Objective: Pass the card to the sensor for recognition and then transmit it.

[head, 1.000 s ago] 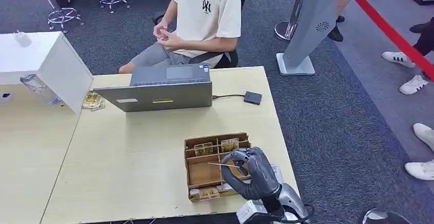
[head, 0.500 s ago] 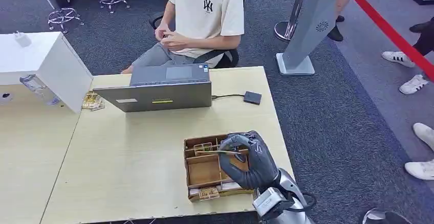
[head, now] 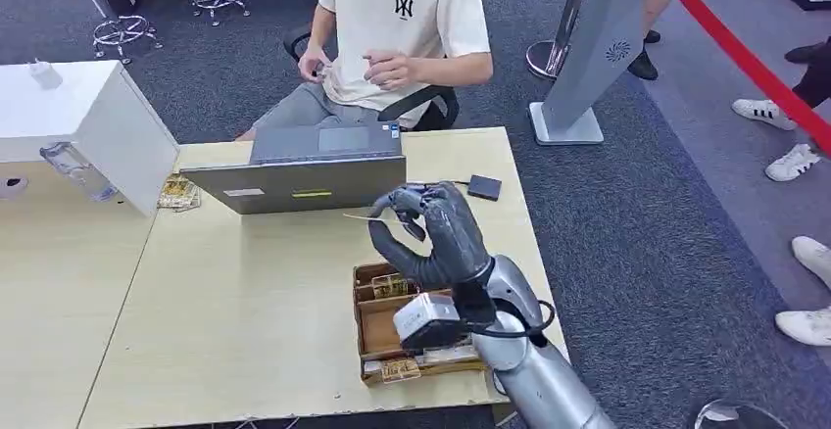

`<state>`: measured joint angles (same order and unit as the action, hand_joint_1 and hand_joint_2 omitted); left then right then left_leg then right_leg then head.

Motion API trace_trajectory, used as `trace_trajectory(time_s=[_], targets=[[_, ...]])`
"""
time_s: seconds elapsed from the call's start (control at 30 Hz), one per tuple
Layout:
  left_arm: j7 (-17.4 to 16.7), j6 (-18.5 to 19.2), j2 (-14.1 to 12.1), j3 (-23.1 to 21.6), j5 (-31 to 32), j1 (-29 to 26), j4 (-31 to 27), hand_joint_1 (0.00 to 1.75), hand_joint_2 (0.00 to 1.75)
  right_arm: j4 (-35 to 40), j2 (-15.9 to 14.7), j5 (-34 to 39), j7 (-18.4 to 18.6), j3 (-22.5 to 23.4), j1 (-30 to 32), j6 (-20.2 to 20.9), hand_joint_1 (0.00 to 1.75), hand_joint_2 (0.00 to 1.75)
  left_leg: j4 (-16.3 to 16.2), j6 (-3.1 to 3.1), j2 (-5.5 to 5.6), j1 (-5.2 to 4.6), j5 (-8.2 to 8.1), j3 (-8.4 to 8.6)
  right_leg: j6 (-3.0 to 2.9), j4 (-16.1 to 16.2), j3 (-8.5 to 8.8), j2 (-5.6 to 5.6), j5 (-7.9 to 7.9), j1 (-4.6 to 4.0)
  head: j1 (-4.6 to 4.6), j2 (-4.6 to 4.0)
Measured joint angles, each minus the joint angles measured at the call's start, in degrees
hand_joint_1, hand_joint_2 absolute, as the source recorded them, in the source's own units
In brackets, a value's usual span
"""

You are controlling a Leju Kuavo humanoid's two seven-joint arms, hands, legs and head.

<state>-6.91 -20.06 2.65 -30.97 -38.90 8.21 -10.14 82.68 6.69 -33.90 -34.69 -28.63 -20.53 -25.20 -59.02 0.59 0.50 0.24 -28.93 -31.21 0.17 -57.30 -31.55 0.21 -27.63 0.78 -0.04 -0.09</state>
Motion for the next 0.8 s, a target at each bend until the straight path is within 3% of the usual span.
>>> trace_trajectory(time_s=[0.47,0.6,0.8], targets=[[-3.56,1.38,0.68,-5.03,2.58,2.0,0.0,0.0,0.0,-19.98,5.09,-16.46,10.86,-1.53,-17.74,-12.24,1.75,1.75,-0.02,0.01,0.01,0.0,0.02,0.0,0.0,-0.04,-0.01,0.0,0.01,0.0,-0.02,0.0],[-4.24,1.59,0.83,-6.23,3.26,2.64,0.0,0.0,0.0,-26.49,6.34,-20.35,13.14,-1.62,-21.76,-13.96,1.75,1.75,-0.02,0.01,0.01,0.0,0.02,0.0,0.0,-0.04,-0.01,0.0,0.01,0.0,-0.02,0.0],[-4.63,2.05,0.96,-7.69,3.41,3.18,0.0,0.0,0.0,-32.24,7.96,-31.87,15.26,0.13,-24.39,-14.25,1.75,1.75,-0.02,0.01,0.01,0.0,0.03,0.0,0.0,-0.04,-0.01,0.0,0.0,0.0,0.0,0.0]])
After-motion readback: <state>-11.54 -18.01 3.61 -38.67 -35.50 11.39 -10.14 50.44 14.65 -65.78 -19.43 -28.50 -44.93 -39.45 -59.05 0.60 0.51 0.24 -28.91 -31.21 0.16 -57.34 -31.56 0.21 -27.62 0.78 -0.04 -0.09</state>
